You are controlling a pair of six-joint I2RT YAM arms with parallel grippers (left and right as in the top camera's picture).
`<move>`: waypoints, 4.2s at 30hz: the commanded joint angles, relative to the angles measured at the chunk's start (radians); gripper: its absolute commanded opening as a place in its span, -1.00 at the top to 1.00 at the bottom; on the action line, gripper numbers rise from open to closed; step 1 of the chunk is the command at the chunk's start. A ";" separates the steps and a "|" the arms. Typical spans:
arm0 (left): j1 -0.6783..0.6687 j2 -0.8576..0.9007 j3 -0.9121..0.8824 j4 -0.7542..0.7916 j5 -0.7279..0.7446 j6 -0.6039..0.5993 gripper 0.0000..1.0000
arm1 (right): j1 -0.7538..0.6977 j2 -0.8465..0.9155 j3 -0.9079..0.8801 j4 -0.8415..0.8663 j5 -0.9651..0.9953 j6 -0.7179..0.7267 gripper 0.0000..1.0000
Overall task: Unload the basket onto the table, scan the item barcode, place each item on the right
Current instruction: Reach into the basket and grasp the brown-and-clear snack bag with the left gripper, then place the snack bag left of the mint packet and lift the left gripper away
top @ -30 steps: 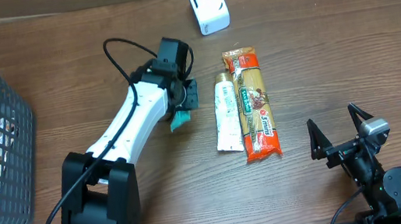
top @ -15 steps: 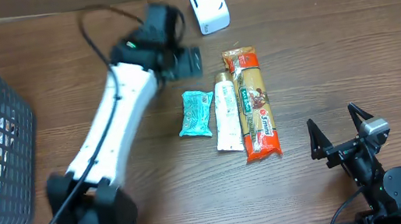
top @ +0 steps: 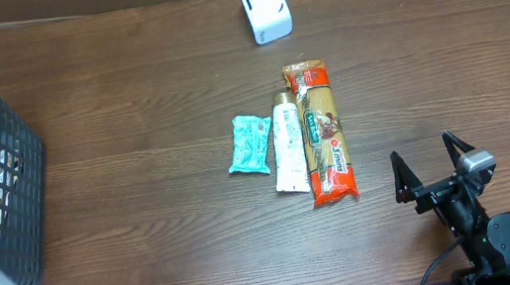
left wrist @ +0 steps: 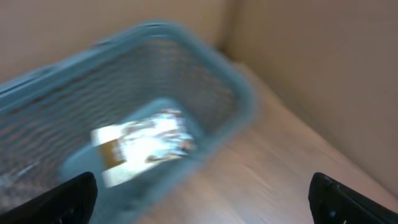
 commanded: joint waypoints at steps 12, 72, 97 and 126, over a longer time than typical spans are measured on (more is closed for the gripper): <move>0.291 0.292 -0.253 0.182 0.116 0.190 -1.00 | -0.002 -0.007 -0.011 0.006 0.000 0.003 -1.00; 0.275 0.942 -0.253 0.316 0.317 0.578 0.92 | -0.002 -0.007 -0.011 0.006 0.000 0.003 -1.00; 0.278 0.508 0.223 0.111 0.415 0.367 0.92 | -0.002 -0.007 -0.010 0.006 0.000 0.003 -1.00; -0.442 0.249 -0.069 -0.214 0.492 0.274 0.92 | -0.002 -0.007 -0.010 0.006 0.000 0.003 -1.00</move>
